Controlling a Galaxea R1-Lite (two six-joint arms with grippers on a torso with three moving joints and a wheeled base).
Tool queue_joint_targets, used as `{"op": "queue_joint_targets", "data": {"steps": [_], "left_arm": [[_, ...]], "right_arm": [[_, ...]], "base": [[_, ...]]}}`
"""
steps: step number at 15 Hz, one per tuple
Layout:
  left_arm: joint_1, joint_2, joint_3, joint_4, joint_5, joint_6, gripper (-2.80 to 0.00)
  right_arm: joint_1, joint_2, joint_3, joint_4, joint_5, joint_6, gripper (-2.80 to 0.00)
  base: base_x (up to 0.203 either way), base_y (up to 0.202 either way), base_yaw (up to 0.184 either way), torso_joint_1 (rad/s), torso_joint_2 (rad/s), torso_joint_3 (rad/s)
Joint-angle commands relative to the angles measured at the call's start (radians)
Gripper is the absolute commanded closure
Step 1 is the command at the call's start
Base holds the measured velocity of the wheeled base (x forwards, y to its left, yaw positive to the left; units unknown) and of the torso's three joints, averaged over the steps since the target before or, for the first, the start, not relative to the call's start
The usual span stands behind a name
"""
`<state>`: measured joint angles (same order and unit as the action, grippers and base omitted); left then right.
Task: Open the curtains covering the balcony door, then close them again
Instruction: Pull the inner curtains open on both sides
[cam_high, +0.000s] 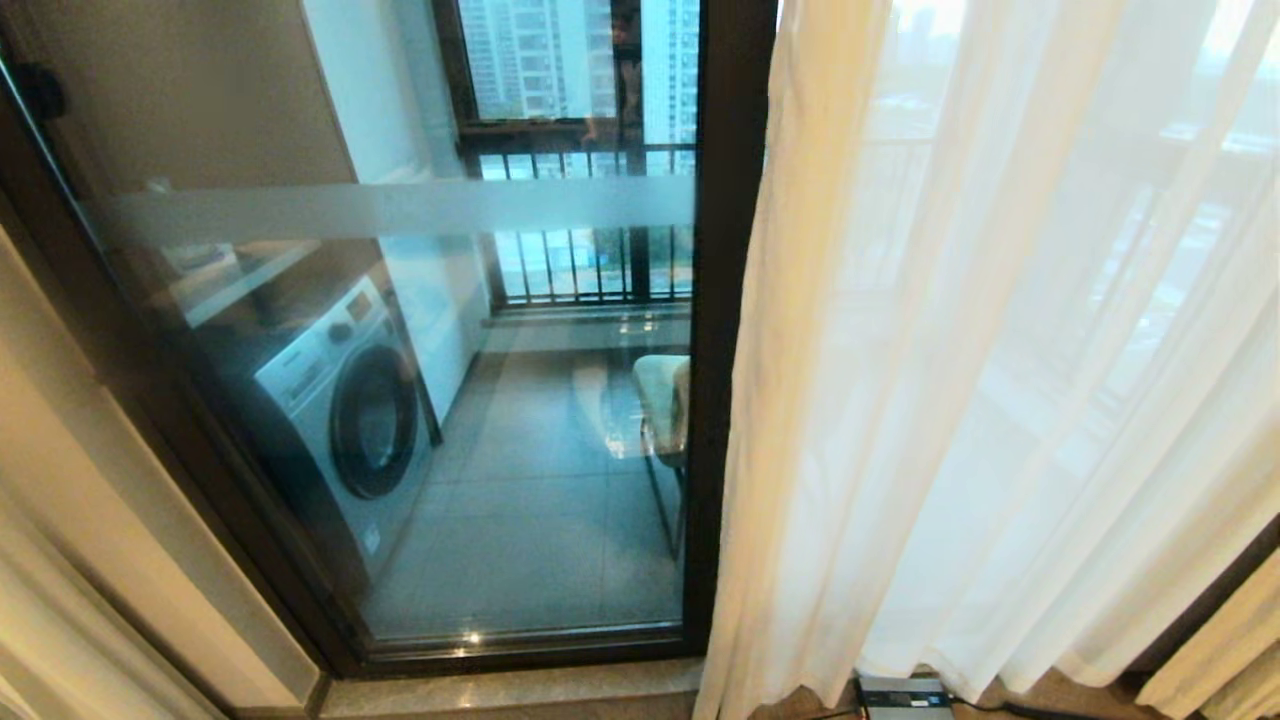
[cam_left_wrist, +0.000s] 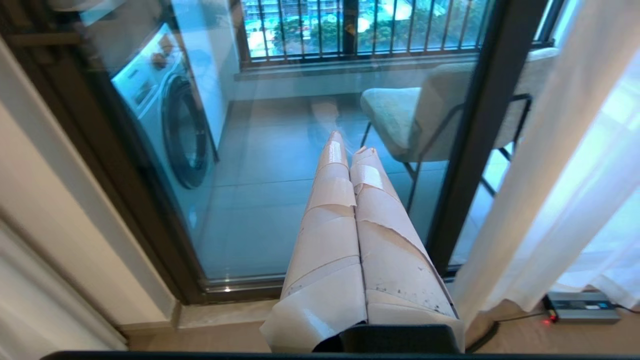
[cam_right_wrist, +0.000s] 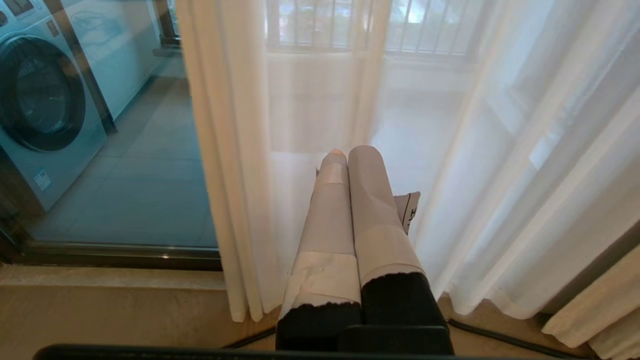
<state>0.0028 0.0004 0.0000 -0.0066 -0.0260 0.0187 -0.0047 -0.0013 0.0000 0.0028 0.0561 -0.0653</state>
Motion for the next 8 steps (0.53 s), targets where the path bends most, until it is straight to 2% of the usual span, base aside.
{"op": "queue_joint_targets", "data": {"steps": [1,8], "left_arm": [[0.000,0.000,0.000,0.000,0.000,0.001,0.00],[0.000,0.000,0.000,0.000,0.000,0.000,0.00]], "right_arm": [[0.000,0.001,0.000,0.000,0.001,-0.001,0.00],[0.000,0.001,-0.002,0.004,-0.001,-0.001,0.00]], "base": [[0.000,-0.189,-0.001,0.001,0.00,-0.002],[0.000,-0.185,0.003,0.002,0.00,0.002]]}}
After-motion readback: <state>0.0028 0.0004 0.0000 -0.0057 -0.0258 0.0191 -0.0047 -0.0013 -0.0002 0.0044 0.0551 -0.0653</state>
